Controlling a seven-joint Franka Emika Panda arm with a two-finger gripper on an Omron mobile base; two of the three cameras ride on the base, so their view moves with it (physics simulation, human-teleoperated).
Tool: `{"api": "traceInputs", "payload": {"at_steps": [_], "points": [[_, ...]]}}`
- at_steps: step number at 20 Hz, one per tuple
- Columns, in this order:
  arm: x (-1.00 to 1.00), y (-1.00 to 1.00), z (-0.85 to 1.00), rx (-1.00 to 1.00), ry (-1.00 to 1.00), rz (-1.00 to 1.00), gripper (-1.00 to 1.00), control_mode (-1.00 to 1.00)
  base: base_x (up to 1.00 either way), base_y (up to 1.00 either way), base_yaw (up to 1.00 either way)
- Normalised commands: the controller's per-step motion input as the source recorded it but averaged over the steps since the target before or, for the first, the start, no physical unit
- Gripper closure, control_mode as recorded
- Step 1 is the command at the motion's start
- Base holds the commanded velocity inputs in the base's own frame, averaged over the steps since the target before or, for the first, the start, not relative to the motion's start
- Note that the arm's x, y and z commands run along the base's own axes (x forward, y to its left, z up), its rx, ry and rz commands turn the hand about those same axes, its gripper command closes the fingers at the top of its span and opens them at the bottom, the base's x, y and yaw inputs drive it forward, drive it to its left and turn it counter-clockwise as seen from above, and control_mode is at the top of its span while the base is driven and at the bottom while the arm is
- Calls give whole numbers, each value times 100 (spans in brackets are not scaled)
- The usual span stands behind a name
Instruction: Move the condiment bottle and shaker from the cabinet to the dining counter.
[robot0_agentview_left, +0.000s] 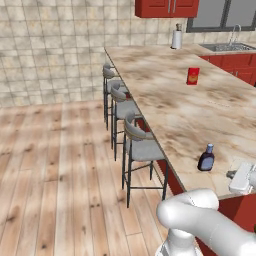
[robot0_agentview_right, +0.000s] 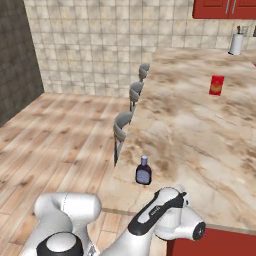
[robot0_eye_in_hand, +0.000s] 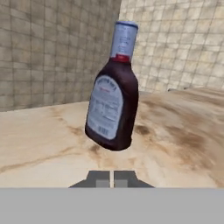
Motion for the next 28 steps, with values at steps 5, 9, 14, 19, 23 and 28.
{"api": "traceInputs", "payload": {"at_steps": [5,9,14,19,23,28], "points": [[-48,0,84,-5,0,0,-100,-100,0,0,0],[-60,0,66,-7,0,0,-100,-100,0,0,0],[-61,0,59,-7,0,0,-100,-100,0,0,0],[-52,1,64,-7,0,-5,-100,-100,0,0,0],[-31,13,78,-9,8,-11,-100,-100,0,0,0],[-8,26,79,-10,22,-16,-100,-100,0,0,0]]}}
